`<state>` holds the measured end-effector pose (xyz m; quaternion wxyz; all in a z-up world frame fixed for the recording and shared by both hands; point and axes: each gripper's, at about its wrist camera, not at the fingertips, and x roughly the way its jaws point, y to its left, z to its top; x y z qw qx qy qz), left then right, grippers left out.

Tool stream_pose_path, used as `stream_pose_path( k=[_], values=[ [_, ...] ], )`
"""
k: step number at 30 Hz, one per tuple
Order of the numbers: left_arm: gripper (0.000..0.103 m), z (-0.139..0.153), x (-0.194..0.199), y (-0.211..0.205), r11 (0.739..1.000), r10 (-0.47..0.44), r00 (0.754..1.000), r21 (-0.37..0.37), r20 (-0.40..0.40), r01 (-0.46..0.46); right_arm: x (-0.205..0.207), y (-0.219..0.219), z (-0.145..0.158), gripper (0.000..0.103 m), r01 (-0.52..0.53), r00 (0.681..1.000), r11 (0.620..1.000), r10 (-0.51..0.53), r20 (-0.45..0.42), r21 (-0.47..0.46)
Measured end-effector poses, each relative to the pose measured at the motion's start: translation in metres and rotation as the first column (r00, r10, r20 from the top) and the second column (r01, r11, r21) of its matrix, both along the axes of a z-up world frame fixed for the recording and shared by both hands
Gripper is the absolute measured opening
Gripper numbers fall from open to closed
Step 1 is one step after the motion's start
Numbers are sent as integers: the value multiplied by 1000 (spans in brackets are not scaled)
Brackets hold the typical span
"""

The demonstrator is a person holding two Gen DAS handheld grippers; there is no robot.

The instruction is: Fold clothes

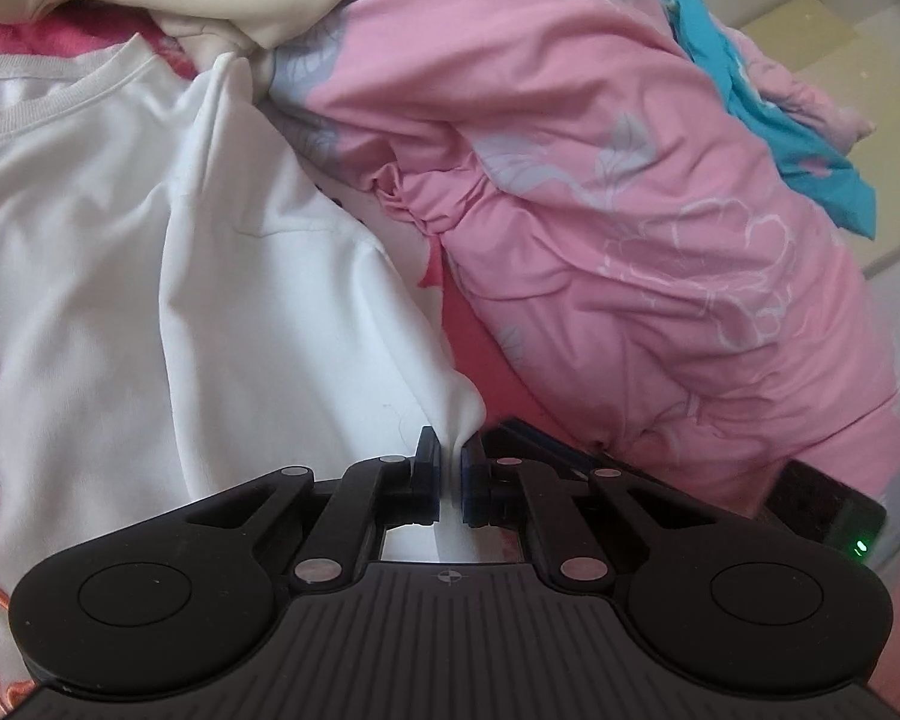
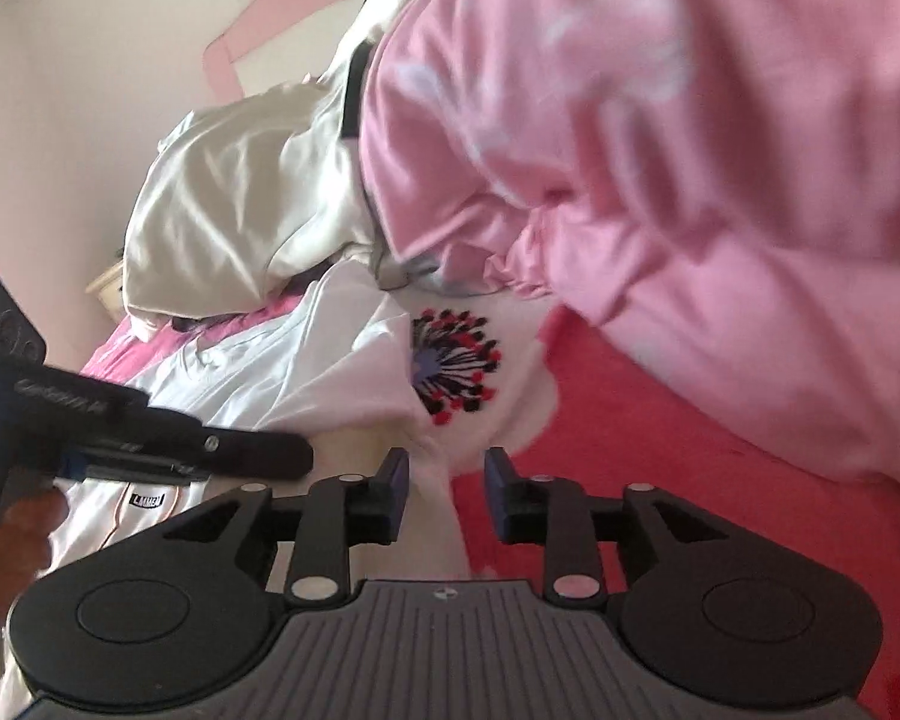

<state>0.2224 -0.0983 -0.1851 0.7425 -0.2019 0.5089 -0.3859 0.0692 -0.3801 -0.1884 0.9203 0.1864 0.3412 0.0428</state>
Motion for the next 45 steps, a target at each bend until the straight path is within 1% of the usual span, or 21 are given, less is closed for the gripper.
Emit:
stream_pose_path(
  k=[3, 6, 8, 10, 11, 13, 15, 16, 17, 18, 19, 20, 22, 24, 31, 34, 37, 40, 42, 44, 45],
  values=[
    [4, 3, 1, 1, 1000, 0, 1000, -12, 6, 0, 25, 4, -13, 30, -47, 999, 999, 47, -21, 15],
    [4, 5, 1, 1, 1000, -2, 1000, -18, 12, 2, 33, 12, -25, 9, -76, 997, 997, 75, -24, -25],
    [4, 4, 1, 1, 1000, -9, 1000, -18, 14, 9, 30, 8, -25, 9, -48, 999, 998, 48, 2, -36],
    [4, 0, 3, -4, 1000, -16, 1000, -14, 11, 17, 30, 1, -28, 9, -28, 1000, 999, 28, 4, -21],
    [4, -2, 4, -7, 1000, -20, 1000, -12, 7, 20, 30, -3, -30, 10, -19, 1000, 1000, 19, 2, -14],
    [4, -7, 6, -13, 1000, -27, 1000, -5, 1, 27, 32, -3, -35, 14, -8, 1000, 999, 8, -1, -40],
    [6, -14, 8, -24, 999, -38, 999, 30, -14, 38, 32, -7, -40, 16, 3, 1000, 1000, -3, -1, -30],
    [6, -19, 9, -29, 998, -49, 998, 46, -28, 50, 32, -11, -40, 19, 8, 1000, 1000, -8, -2, -11],
    [13, -22, 10, -32, 997, -58, 997, 55, -45, 61, 32, -15, -40, 27, 12, 1000, 1000, -12, -3, 12],
    [23, -23, 10, -33, 996, -67, 996, 53, -65, 70, 32, -20, -40, 31, 17, 1000, 999, -17, -5, 36],
    [26, -24, 10, -34, 995, -75, 994, 52, -85, 80, 30, -24, -40, 38, 23, 1000, 998, -23, -4, 54],
    [30, -24, 9, -34, 995, -83, 992, 46, -92, 87, 27, -29, -39, 40, 31, 1000, 997, -31, -1, 69],
    [38, -18, 5, -28, 995, -91, 994, 33, -69, 93, 23, -35, -38, 45, 48, 999, 995, -49, -1, 83],
    [45, -13, 2, -22, 996, -88, 994, 31, -59, 90, 18, -39, -36, 46, 66, 998, 993, -66, -4, 96],
    [46, 4, -10, 19, 1000, -15, 999, 1, -50, 15, -6, -44, -24, 49, 123, 992, 985, -119, -34, 125],
    [46, 5, -15, 38, 999, 48, 997, 24, -56, -47, -20, -49, -18, 50, 150, 989, 969, -144, -43, 195],
    [46, 1, -17, 52, 991, 120, 991, 69, -63, -115, -34, -53, -15, 50, 172, 985, 936, -167, -42, 308],
    [46, -6, -17, 54, 979, 168, 985, 123, -47, -161, -40, -45, -12, 50, 153, 988, 905, -148, -44, 396],
    [44, -9, -17, 50, 972, 176, 984, 162, -34, -168, -41, -32, -10, 50, 136, 991, 915, -121, -64, 380],
    [42, -11, -19, 48, 972, 169, 985, 171, -40, -160, -42, -18, -9, 50, 119, 992, 940, -96, -88, 321],
    [36, -12, -21, 47, 972, 167, 985, 173, -45, -157, -42, -13, -10, 48, 112, 991, 949, -87, -98, 294]
  ],
)
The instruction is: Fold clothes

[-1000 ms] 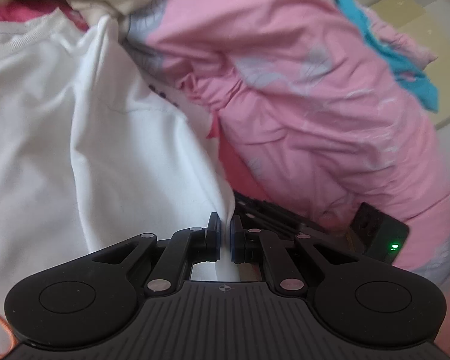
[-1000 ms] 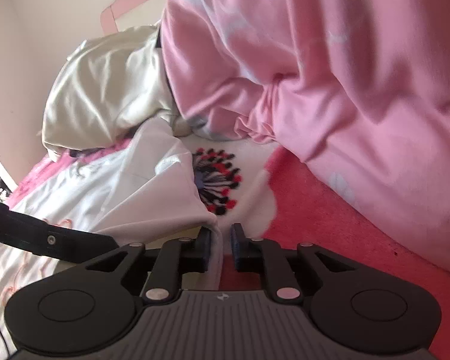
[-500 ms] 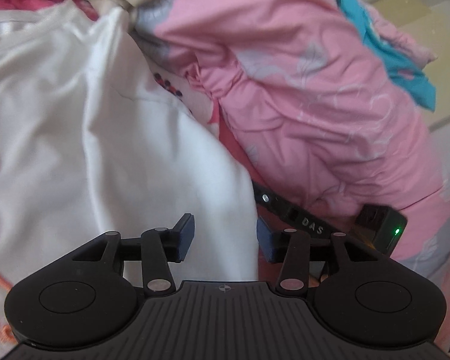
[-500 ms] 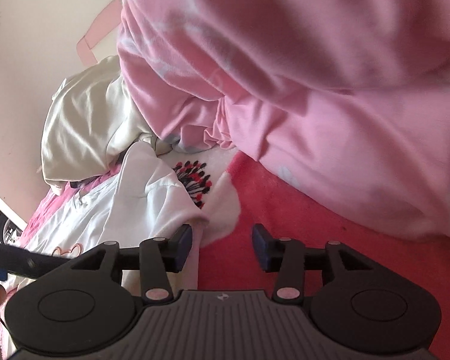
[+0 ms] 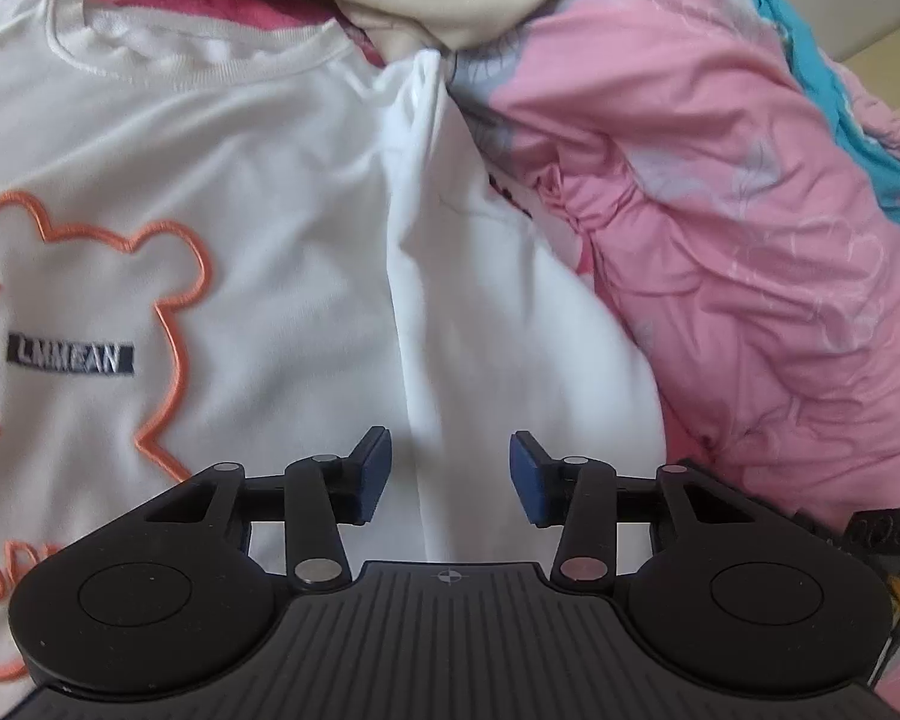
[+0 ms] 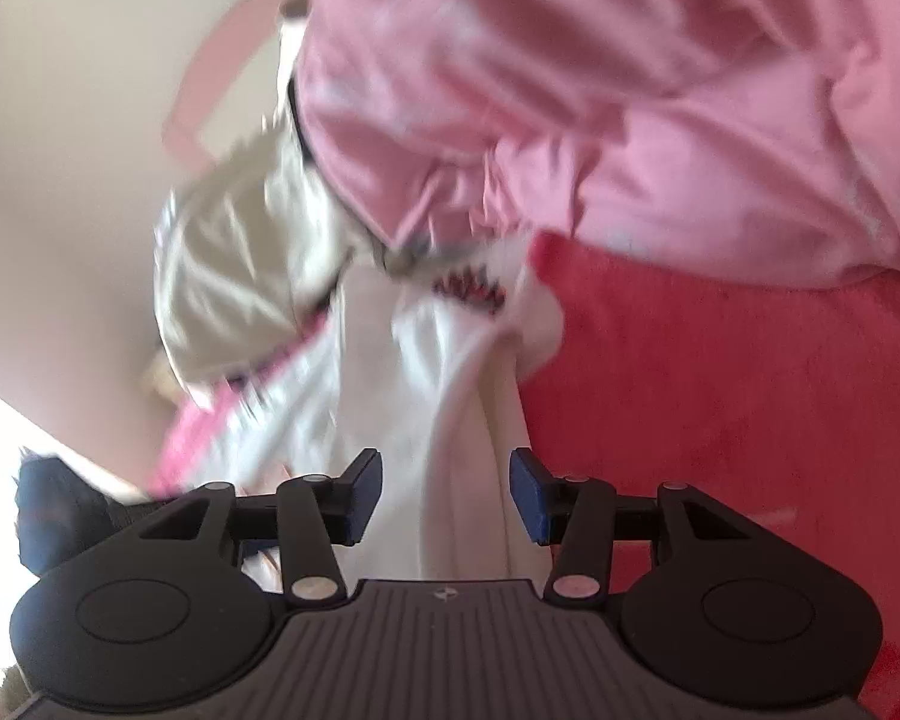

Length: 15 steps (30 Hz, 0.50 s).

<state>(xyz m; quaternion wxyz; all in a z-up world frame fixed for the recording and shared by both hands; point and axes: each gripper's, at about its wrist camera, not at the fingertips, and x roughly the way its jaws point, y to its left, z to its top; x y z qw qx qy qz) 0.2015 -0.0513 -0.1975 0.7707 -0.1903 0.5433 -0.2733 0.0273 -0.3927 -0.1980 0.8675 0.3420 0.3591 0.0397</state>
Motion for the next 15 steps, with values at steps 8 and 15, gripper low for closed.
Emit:
stream_pose_path(
  k=[8, 15],
  values=[
    [0, -2, -8, -1, 1000, -1, 1000, 10, 5, 1, 2, 10, -10, 6, -25, 998, 999, 22, -60, -46],
    [0, 14, -1, 26, 999, 40, 999, -18, -20, -40, 2, 11, -6, 6, -63, 997, 998, 63, -50, 10]
  ],
)
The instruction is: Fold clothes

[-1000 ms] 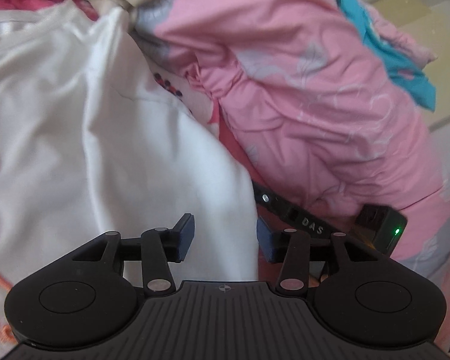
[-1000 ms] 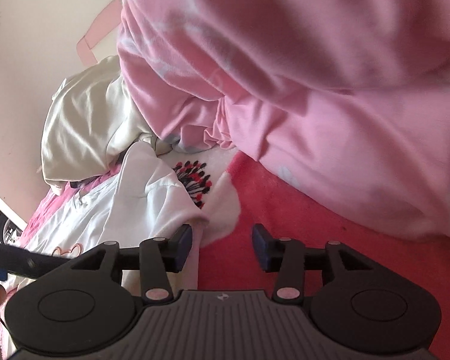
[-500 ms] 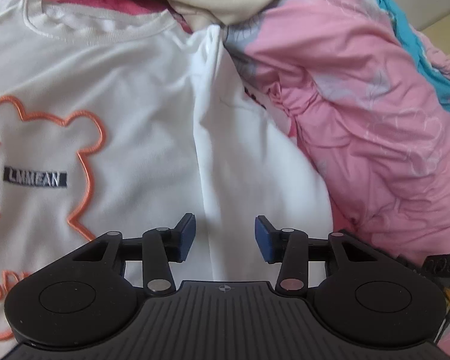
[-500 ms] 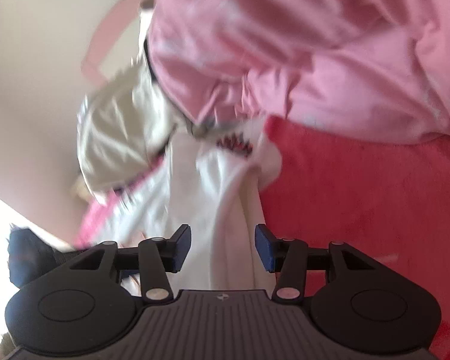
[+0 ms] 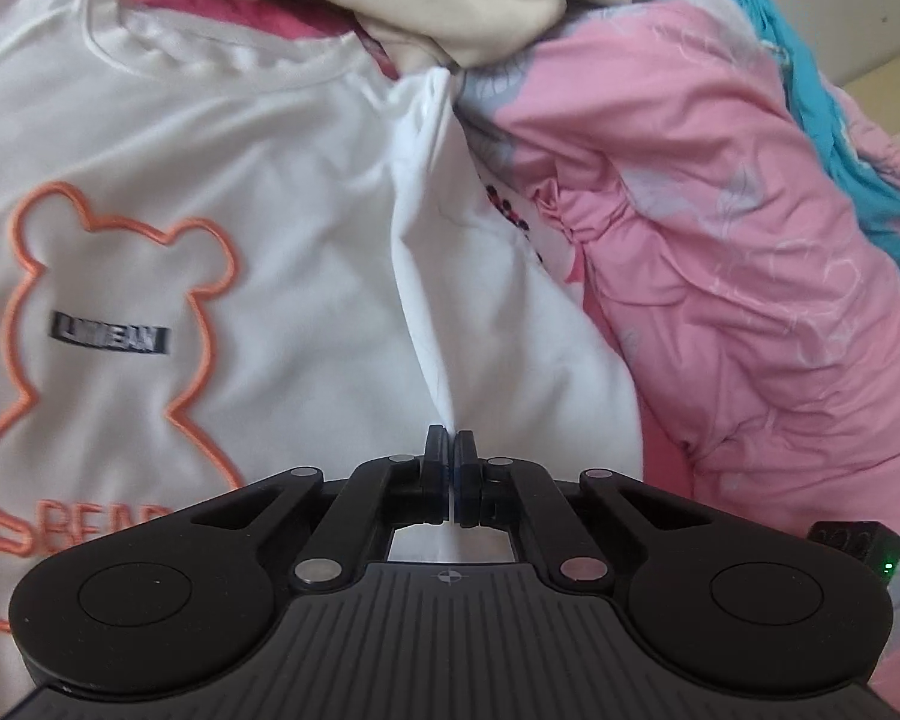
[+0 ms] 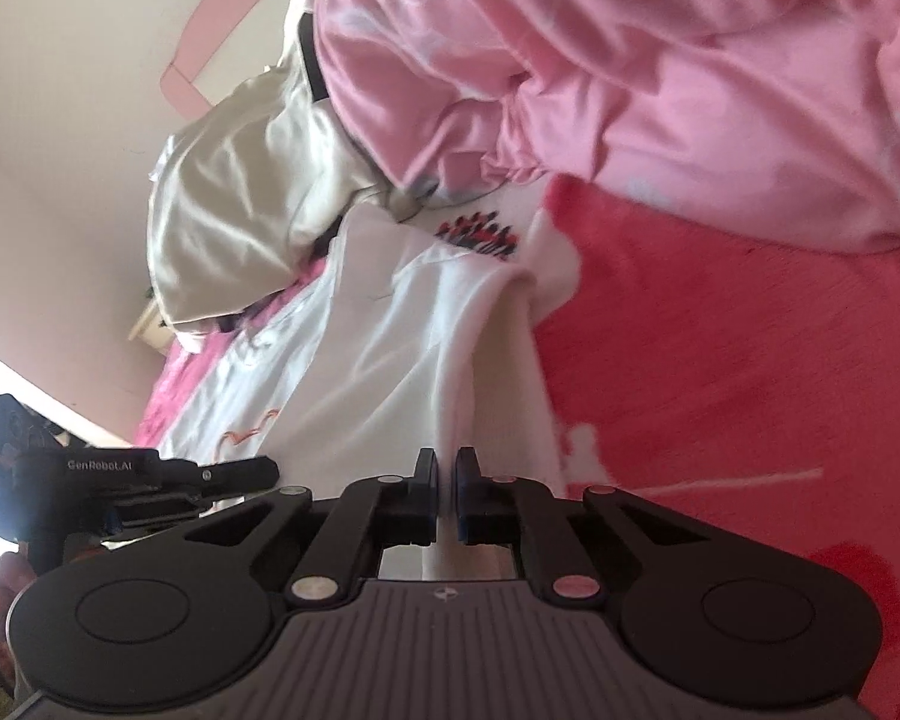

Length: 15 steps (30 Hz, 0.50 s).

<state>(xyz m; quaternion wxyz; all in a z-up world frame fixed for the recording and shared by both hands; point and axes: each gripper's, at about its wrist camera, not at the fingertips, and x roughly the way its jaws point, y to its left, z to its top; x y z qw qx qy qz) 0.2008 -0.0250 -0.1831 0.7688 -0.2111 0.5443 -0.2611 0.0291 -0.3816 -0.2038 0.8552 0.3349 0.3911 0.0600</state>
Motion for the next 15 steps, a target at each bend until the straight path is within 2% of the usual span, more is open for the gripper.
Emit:
stream_pose_path(
  k=[2, 8, 12, 15],
  values=[
    [0, -3, 1, 2, 1000, 15, 1000, 11, -10, -15, 3, 1, -4, 6, -6, 1000, 1000, 6, -28, -6],
    [0, -12, 3, -2, 996, 22, 1000, 87, -13, -21, 8, -9, -23, 6, 10, 992, 998, -1, -123, 69],
    [0, -16, 3, -5, 992, 27, 999, 126, -29, -23, 6, -7, -18, 17, -14, 995, 998, 20, -100, 61],
    [1, -20, 3, -3, 993, 37, 997, 111, -63, -30, 4, -7, -13, 24, -12, 996, 1000, 14, -90, 26]
  ],
)
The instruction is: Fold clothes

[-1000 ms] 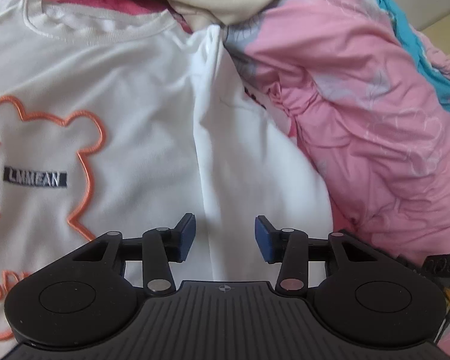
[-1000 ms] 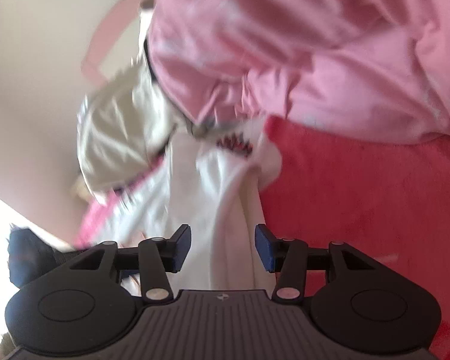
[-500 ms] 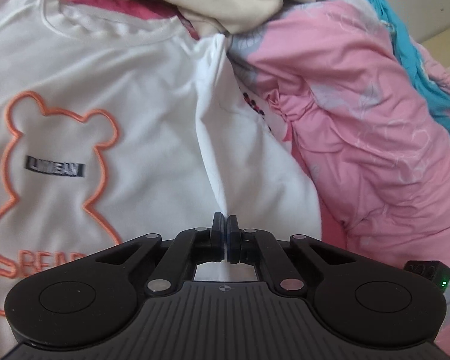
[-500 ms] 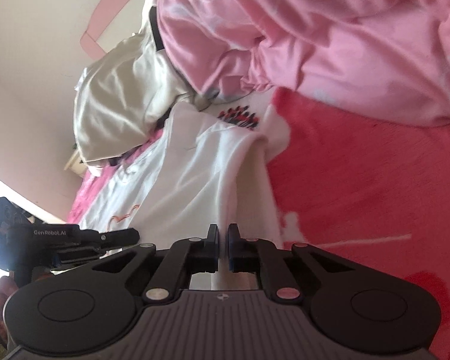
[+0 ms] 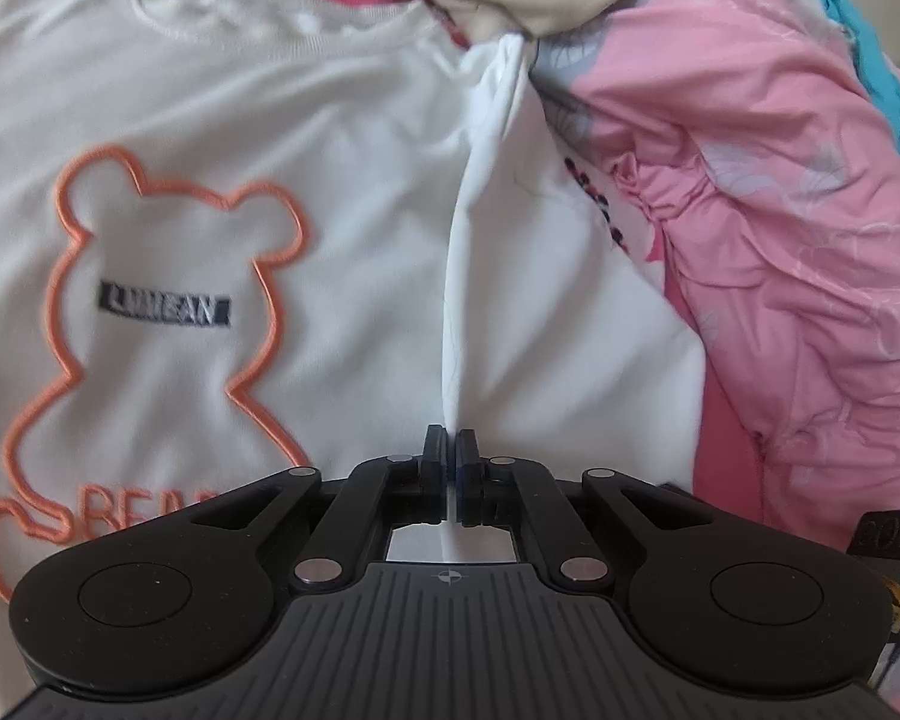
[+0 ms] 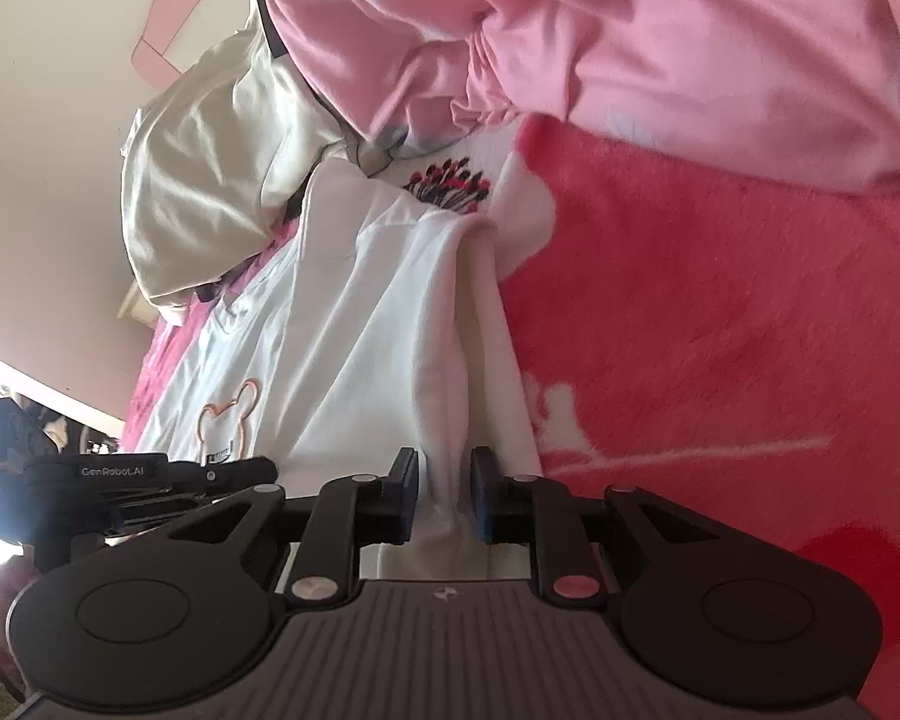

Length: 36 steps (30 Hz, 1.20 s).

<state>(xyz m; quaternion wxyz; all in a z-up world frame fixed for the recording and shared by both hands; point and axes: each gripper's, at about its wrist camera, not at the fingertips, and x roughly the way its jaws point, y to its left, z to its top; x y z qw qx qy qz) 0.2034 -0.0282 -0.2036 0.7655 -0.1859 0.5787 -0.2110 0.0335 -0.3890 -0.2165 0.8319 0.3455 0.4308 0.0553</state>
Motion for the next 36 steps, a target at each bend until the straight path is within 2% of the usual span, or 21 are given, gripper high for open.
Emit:
stream_pose_path(
  k=[3, 7, 10, 14, 18, 21, 25, 28, 36],
  values=[
    [12, 5, -6, 5, 1000, -3, 1000, -25, 2, 3, -6, -4, 10, 37, 9, 1000, 1000, -9, 10, -20],
    [16, 16, -23, 12, 999, -32, 999, -31, 15, 33, -34, -4, 24, 44, 13, 1000, 999, -13, 1, -47],
    [17, 20, -44, 12, 996, -78, 997, -54, -21, 77, -61, 2, 29, 44, -15, 999, 998, 13, -31, -58],
    [18, 20, -83, 3, 981, -179, 982, -85, -58, 174, -84, 19, 41, 43, -98, 992, 988, 86, -97, -119],
    [20, 15, -122, 0, 963, -254, 962, -120, -100, 242, -99, 40, 51, 42, -194, 970, 970, 167, -174, -146],
    [20, 9, -147, -2, 953, -292, 947, -121, -134, 277, -112, 53, 49, 42, -226, 953, 964, 190, -235, -140],
    [20, -1, -171, 1, 944, -312, 938, -164, -154, 287, -130, 71, 38, 40, -274, 928, 952, 224, -297, -139],
    [20, -6, -181, 0, 944, -316, 938, -149, -143, 296, -140, 81, 34, 38, -292, 918, 947, 238, -317, -137],
    [21, -4, -191, 11, 947, -306, 943, -146, -133, 287, -152, 95, 37, 37, -300, 914, 940, 235, -329, -163]
  ],
)
